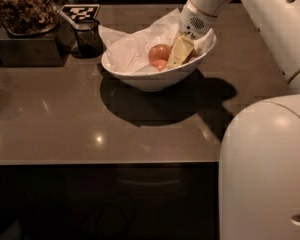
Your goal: Pick apple from white bowl
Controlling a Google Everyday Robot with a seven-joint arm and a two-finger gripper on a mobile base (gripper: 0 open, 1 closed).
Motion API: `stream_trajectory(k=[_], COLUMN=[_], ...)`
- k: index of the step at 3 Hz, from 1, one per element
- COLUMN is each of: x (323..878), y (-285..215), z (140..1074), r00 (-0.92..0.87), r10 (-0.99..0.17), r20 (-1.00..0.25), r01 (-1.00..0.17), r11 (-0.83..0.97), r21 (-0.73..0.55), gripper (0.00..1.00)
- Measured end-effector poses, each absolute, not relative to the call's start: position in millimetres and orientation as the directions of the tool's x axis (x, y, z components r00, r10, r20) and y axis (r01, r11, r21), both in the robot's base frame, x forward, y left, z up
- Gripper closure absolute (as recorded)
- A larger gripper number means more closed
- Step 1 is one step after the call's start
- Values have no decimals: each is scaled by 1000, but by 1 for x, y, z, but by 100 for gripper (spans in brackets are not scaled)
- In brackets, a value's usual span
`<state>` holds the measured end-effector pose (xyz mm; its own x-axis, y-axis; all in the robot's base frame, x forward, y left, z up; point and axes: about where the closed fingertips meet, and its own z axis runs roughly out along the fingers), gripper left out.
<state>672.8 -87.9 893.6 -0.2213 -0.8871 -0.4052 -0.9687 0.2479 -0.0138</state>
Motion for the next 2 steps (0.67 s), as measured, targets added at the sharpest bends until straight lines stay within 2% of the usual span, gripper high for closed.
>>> stream_trajectory(k=[1, 2], x=[676, 677], y=[-87, -89], z=[887, 883], r00=[-230, -238], r10=[-878, -876], r20=[-420, -420], r01=[-967, -966], r11=[254, 258], r21=[1, 9], gripper=[32, 49])
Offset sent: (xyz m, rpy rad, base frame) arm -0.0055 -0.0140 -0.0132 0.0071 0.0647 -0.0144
